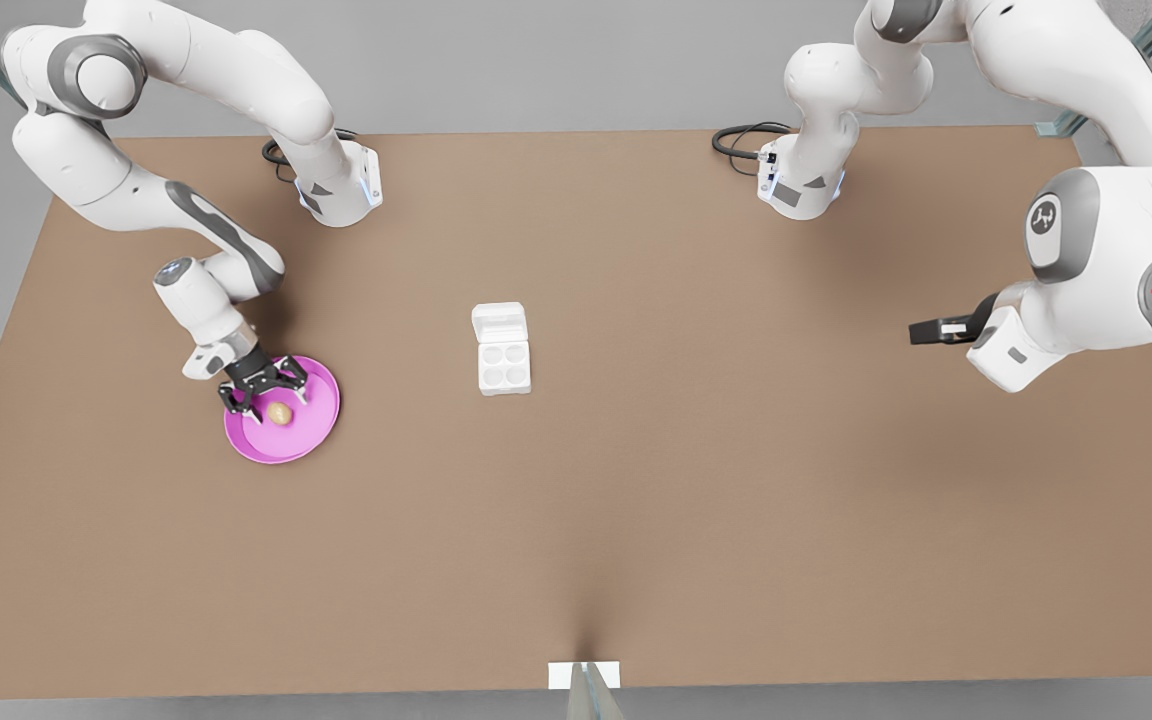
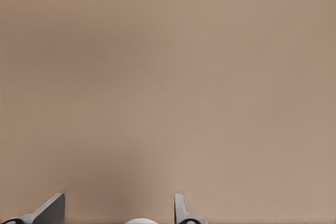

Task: Pack egg into the box and close the box lid

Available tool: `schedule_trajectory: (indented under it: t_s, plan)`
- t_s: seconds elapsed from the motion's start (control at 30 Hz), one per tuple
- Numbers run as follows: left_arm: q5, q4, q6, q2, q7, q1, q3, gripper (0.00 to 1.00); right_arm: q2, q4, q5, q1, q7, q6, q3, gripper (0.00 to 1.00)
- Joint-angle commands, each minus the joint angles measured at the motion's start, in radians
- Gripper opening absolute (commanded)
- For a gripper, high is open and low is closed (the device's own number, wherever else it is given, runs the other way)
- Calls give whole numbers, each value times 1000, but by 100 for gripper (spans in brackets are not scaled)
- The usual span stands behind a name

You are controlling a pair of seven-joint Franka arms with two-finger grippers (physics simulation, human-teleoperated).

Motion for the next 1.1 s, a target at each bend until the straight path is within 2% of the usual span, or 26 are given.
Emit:
schedule_trajectory:
  t_s: [0.0, 0.33, 0.4, 0.47, 0.53, 0.67, 0.7, 0.83, 1.07]
  plan:
    - [0, 0, 0, 0, 0, 1, 0, 100, 0, 1, 0, 0, 0, 0, 1, 98]
    - [0, 0, -6, 5, 0, 1, -3, 100, -20, 5, 2, 24, -6, 0, 1, 86]
    - [2, 2, -8, 5, 0, 1, -3, 100, -15, 4, 0, 26, -8, 0, -1, 80]
    - [2, 2, -6, 5, 0, 1, -3, 100, -18, 4, 0, 26, -8, 0, -2, 78]
    - [2, 2, -6, 3, 0, 1, -3, 100, -29, 1, 3, 24, -9, 0, -4, 67]
    - [2, 2, -5, 5, 0, -1, -3, 100, -43, -7, 11, 26, -14, 0, -10, 67]
    - [2, 2, -5, 5, 0, -1, -5, 100, -49, -5, 13, 86, -14, 0, -57, 67]
    - [2, 3, -6, 3, 0, -1, -5, 100, -52, -7, 13, 98, -14, 0, -68, 67]
    - [0, 3, 0, 6, 0, -1, -6, 100, -54, -2, 11, 98, -11, 0, -67, 59]
